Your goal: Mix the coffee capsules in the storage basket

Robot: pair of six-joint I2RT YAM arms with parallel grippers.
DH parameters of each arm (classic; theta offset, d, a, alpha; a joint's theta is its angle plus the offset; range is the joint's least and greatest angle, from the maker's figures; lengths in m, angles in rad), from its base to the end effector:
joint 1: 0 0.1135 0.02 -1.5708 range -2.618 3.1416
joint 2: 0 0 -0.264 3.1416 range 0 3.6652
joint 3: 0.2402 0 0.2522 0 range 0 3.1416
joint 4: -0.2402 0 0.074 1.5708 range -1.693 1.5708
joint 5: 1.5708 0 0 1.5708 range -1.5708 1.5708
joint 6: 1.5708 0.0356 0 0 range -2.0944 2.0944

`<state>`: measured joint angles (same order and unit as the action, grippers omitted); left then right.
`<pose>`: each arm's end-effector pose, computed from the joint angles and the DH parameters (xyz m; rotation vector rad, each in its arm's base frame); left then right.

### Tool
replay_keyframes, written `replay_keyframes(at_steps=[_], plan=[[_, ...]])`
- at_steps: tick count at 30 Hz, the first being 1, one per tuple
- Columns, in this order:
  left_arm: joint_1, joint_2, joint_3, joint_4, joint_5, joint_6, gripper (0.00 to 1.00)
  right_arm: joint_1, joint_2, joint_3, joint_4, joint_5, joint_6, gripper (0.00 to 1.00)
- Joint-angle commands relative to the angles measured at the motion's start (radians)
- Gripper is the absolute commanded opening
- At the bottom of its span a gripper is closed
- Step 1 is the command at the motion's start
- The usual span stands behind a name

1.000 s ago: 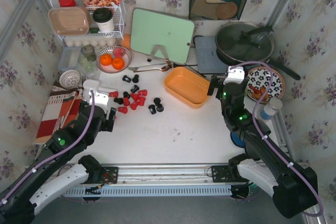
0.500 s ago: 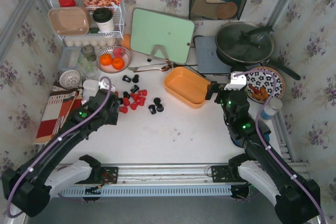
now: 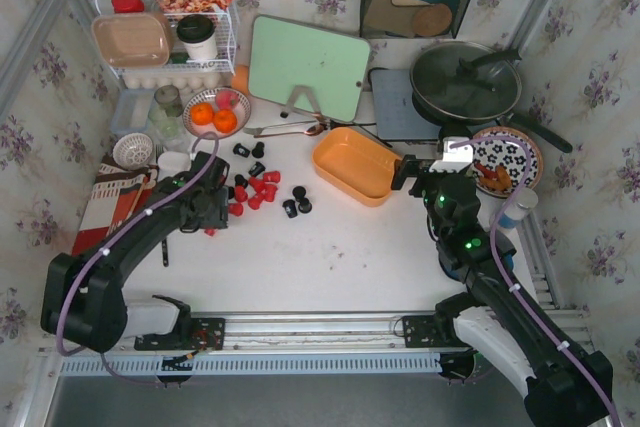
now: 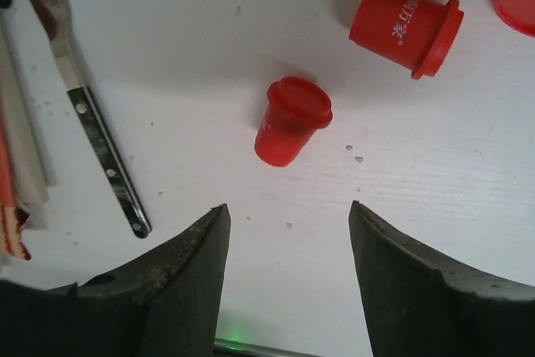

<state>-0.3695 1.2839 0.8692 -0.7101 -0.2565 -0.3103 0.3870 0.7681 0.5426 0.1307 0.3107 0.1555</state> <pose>0.2275 -0.0784 0.2251 0.0010 2.6368 0.1212 0.1798 0.0615 0.2904 0.0428 1.6627 0.1528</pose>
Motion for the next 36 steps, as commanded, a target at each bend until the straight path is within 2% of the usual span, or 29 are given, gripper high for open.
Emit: replay_keyframes(at_steps=[1,5,9,19,21,26,36], plan=[[0.042,0.059,0.011,0.05,0.09,-0.017,0.6,0.0,0.004,0.005,0.028,-0.017,0.01,1.0],[0.08,0.113,0.01,0.095,0.152,-0.018,0.51,-0.006,0.008,0.005,0.03,-0.021,0.01,1.0],[0.093,0.18,0.018,0.117,0.168,-0.026,0.49,-0.01,0.007,0.005,0.028,-0.028,0.013,1.0],[0.099,0.211,0.001,0.145,0.134,-0.071,0.49,-0.012,0.015,0.005,0.026,-0.03,0.013,1.0],[0.099,0.201,0.005,0.138,0.13,-0.08,0.44,-0.011,0.018,0.006,0.024,-0.031,0.014,1.0],[0.108,0.159,0.009,0.143,0.088,-0.085,0.45,-0.011,0.027,0.007,0.026,-0.032,0.013,1.0],[0.134,0.245,0.036,0.141,0.139,-0.092,0.44,-0.013,0.029,0.007,0.023,-0.03,0.011,1.0]])
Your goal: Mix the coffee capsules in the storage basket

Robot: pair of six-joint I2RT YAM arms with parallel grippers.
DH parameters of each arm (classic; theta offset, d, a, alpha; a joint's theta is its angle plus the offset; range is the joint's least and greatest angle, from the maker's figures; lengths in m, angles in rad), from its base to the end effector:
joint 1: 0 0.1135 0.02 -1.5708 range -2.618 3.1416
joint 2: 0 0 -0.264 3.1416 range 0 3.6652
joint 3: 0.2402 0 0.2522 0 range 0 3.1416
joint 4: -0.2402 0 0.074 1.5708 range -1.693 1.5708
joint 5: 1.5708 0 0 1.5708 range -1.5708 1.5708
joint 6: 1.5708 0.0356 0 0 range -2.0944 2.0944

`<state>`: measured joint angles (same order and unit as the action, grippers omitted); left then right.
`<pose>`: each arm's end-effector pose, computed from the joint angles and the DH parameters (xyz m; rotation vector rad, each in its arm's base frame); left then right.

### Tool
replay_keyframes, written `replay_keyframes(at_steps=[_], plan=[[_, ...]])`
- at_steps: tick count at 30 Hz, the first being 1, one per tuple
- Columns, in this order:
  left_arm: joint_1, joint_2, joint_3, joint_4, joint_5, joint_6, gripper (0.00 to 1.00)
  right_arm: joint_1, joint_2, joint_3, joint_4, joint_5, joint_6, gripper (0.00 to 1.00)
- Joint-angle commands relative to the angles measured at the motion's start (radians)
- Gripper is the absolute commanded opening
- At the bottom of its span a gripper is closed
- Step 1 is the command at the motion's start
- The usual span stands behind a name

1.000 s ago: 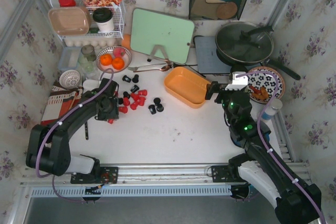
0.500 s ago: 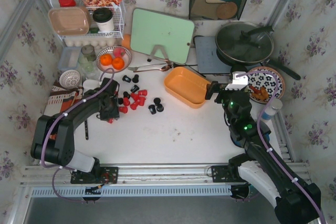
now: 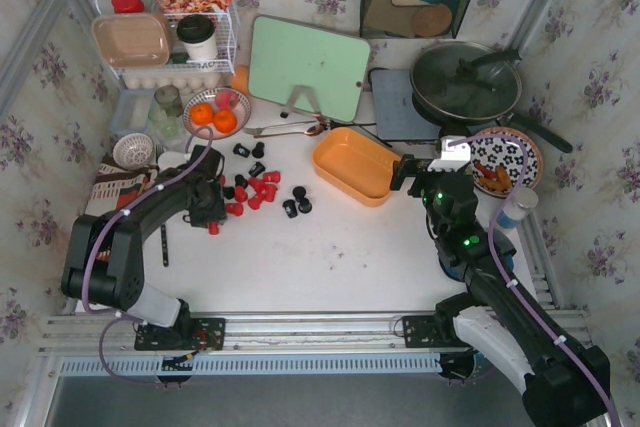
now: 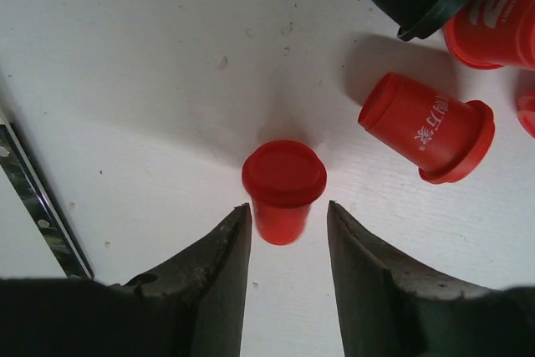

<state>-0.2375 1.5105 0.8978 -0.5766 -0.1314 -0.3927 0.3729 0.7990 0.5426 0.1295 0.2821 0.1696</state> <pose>0.2729 -0.0613 0.1838 -0.2470 2.7280 0.0074 0.1856 0.0619 0.2849 0.0386 1.6950 0.1668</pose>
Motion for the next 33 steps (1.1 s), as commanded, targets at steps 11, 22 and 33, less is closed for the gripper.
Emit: replay_keyframes(at_steps=[11,22,33], plan=[[0.0,-0.009,-0.045,0.041,0.061,-0.044,0.34,0.001,0.001,0.007,0.023,-0.006,-0.003,1.0],[-0.007,0.022,-0.097,0.113,0.062,-0.088,0.35,0.001,0.001,0.009,0.016,-0.003,-0.004,1.0],[-0.067,-0.136,-0.156,0.17,0.049,-0.073,0.2,0.001,0.003,0.016,-0.002,-0.001,-0.008,1.0]])
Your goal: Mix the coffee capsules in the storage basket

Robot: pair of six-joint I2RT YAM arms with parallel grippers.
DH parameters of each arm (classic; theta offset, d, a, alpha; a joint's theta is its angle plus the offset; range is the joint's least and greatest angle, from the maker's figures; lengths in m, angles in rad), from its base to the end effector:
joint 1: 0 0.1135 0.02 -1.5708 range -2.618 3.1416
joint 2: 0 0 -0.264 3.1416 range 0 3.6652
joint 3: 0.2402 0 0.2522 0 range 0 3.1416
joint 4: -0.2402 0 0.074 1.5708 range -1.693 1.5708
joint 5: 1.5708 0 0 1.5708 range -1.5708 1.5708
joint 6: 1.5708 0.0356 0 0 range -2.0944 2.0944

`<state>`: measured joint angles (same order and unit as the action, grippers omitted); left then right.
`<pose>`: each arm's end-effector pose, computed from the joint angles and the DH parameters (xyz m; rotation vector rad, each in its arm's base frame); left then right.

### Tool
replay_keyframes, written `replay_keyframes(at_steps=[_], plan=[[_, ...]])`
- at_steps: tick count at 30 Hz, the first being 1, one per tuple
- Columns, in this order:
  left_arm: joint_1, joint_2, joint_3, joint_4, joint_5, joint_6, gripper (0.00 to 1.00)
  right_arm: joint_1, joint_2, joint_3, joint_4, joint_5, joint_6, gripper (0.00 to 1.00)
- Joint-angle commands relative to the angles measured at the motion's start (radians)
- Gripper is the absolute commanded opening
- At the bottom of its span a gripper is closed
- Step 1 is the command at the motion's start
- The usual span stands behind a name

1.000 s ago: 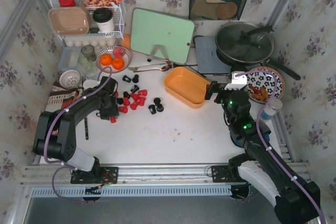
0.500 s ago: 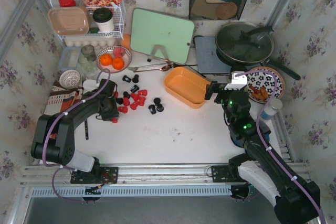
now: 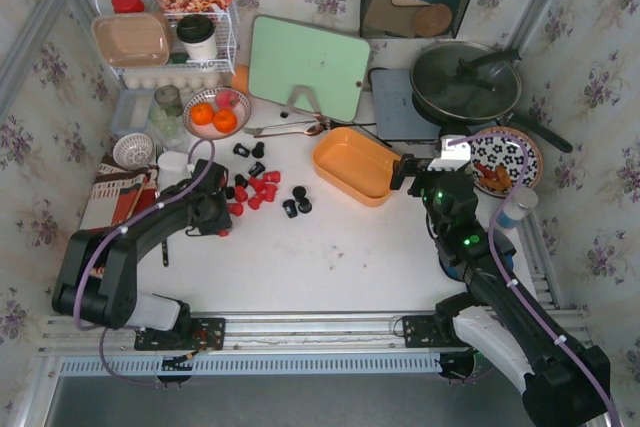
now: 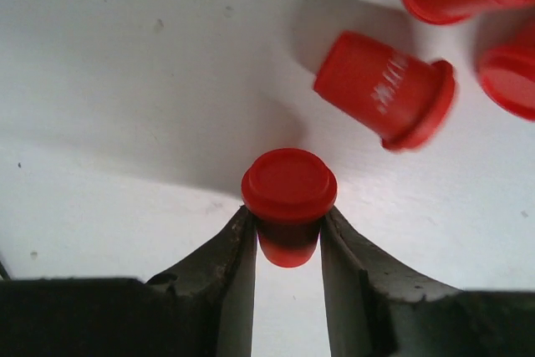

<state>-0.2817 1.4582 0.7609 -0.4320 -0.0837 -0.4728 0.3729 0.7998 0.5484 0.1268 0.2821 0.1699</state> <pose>0.2539 -0.0704 0.1655 -0.2827 2.6838 -0.1180 0.1857 0.0620 0.2866 0.0392 1.6928 0.1677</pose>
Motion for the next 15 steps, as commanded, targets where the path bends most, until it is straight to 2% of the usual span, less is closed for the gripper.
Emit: replay_keyframes(at_steps=[1,9,15], plan=[[-0.033,-0.119,-0.027,0.033,0.001,0.017,0.19,0.001,0.004,0.011,0.0,-0.001,-0.008,1.0],[-0.136,-0.411,-0.08,0.139,0.059,0.169,0.17,0.001,0.013,0.039,-0.041,-0.012,-0.006,1.0],[-0.184,-0.509,-0.086,0.263,0.138,0.239,0.17,0.001,0.006,0.029,-0.063,-0.044,0.033,1.0]])
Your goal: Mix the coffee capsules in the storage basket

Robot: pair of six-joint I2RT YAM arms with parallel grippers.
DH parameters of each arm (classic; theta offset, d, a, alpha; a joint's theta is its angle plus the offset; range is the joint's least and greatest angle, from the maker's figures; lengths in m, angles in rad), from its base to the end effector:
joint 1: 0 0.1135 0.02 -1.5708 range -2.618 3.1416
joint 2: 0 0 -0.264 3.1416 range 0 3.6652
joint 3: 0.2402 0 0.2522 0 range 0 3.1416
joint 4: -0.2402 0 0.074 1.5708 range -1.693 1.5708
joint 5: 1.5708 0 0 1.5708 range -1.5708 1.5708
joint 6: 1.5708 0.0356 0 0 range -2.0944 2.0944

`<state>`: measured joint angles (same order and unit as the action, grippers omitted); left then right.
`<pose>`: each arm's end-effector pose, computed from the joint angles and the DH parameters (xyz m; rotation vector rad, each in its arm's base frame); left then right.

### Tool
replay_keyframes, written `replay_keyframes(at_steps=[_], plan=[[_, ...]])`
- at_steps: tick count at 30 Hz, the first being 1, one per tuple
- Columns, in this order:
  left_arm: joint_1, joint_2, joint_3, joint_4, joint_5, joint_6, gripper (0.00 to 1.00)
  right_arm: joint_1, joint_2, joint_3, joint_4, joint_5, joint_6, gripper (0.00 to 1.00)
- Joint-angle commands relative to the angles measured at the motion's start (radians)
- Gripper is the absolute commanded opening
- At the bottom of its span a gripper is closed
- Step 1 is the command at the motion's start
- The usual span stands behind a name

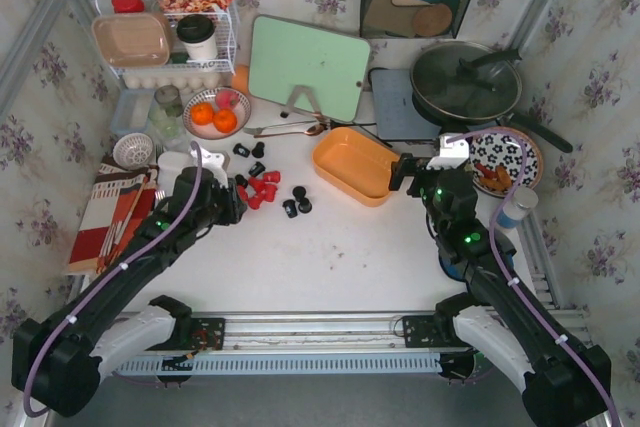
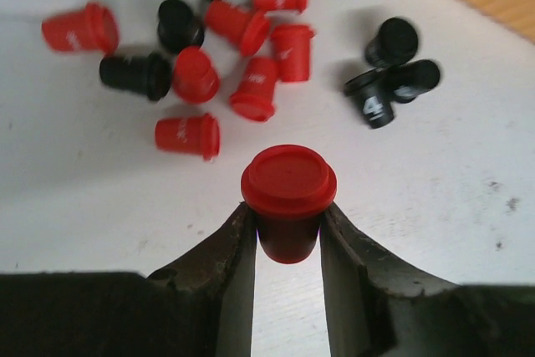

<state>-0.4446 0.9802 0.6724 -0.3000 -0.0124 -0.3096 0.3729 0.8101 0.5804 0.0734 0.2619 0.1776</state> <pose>0.1939 -0.0919 0.2532 0.1419 2.2042 -0.4122 0.1870 0.0633 0.2905 0.0249 1.7249 0.1810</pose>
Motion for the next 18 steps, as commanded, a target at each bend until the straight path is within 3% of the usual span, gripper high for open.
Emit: replay_keyframes(at_steps=[1,8,18], plan=[[-0.028,-0.032,0.008,0.155,0.077,0.085,0.17,0.001,-0.003,-0.009,-0.009,-0.028,0.031,1.0],[-0.085,0.104,0.098,0.321,0.175,0.128,0.17,0.001,-0.009,-0.036,-0.001,-0.01,0.052,1.0],[-0.192,0.506,0.387,0.409,0.171,0.171,0.17,0.001,-0.057,-0.056,-0.012,-0.008,0.079,1.0]])
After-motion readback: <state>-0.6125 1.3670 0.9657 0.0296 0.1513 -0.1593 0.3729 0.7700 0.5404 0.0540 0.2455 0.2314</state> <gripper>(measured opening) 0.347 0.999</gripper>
